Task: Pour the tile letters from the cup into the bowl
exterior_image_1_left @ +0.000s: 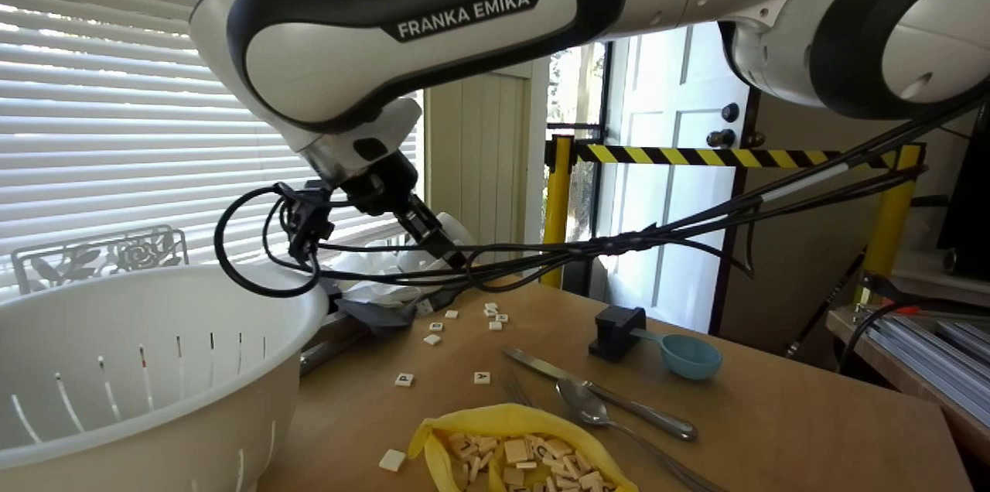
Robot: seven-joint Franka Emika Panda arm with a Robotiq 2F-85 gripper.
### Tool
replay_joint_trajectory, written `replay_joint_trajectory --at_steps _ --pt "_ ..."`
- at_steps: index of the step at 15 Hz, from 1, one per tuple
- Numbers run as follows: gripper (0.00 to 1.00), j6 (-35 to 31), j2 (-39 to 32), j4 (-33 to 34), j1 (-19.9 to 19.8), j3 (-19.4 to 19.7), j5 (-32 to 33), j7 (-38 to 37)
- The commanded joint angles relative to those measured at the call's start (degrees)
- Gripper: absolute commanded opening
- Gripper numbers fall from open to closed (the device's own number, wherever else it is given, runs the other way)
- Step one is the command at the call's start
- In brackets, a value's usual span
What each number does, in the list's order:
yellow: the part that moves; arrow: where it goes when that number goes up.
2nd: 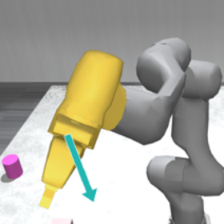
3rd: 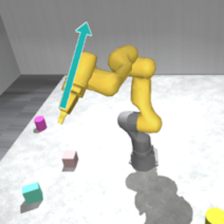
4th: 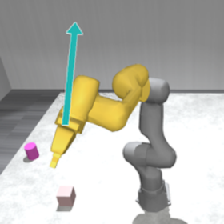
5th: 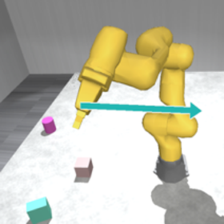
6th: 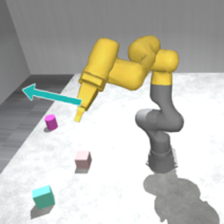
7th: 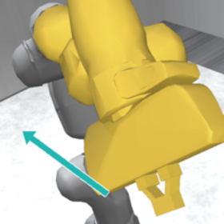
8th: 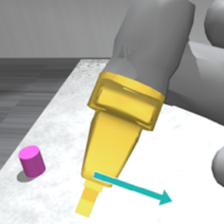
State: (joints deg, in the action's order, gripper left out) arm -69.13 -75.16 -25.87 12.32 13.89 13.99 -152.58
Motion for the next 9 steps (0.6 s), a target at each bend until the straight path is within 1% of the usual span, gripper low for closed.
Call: replay_joint_trajectory --at_steps 1,2,3,4,5,7,8,9 --pt "0.03 6.4 1.2 -0.4 -1.9 -0.7 -1.9 -8.2" --pt "0.03 9.4 0.8 0.0 -0.7 11.2 -10.5 -3.3" --pt "0.03 13.2 0.1 0.3 -1.1 10.3 -9.3 -3.1" --pt "0.03 16.2 1.0 -1.1 -2.1 4.2 -3.7 -5.6" --pt "0.03 19.9 0.4 -0.7 -2.4 5.1 -2.7 -4.0" --pt "0.03 24.9 -1.6 1.1 -3.0 4.5 -0.4 0.6" --pt "0.03 21.3 1.5 -6.9 -1.5 4.8 0.5 2.8" --pt "0.03 21.7 0.0 -5.4 -0.9 6.1 0.7 6.2"
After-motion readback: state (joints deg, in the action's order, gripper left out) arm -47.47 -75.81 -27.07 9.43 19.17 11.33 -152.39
